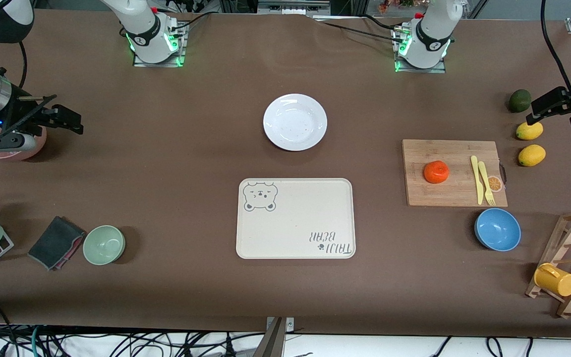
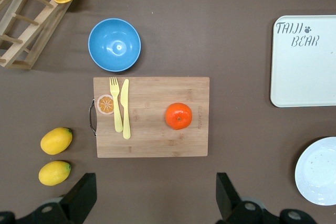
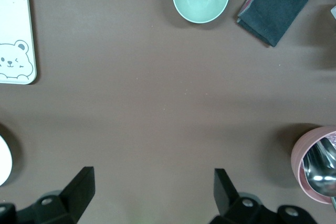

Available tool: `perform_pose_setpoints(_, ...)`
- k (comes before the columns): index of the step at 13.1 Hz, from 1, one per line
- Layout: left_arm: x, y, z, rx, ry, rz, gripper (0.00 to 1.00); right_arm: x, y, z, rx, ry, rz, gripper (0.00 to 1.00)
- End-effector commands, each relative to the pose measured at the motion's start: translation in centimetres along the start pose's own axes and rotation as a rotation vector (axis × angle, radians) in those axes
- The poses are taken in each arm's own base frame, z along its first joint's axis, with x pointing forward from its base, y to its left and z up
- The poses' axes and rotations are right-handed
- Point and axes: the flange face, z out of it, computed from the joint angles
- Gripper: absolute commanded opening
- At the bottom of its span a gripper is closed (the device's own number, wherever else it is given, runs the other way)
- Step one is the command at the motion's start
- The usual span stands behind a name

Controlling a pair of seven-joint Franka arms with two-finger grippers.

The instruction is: Place orange and plate with both arms

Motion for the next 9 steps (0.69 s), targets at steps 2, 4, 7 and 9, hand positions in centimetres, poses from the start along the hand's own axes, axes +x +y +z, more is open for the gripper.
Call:
perform_pose_setpoints(2,0.05,0.06,-0.48,0.015,0.007,0.016,1.00,-0.66,-0.07,-0.53,0.002,0.000,-0.005,1.00)
perform_pose_setpoints(4,0.04,-0.02,-0.56,0.015,0.009,0.022,1.00,-0.72,-0.07,-0.60,0.002,0.000,-0.004,1.00)
perform_pose_setpoints(7,-0.08,-0.61,-0.64,0.015,0.008,0.012,1.00,-0.66,-0.07,-0.53,0.002,0.000,-0.005,1.00)
perform_pose_setpoints(9,0.12,-0.61,-0.48,0.014,0.012,0.013,1.00,-0.65,-0.36,-0.53,0.004,0.000,-0.008,1.00)
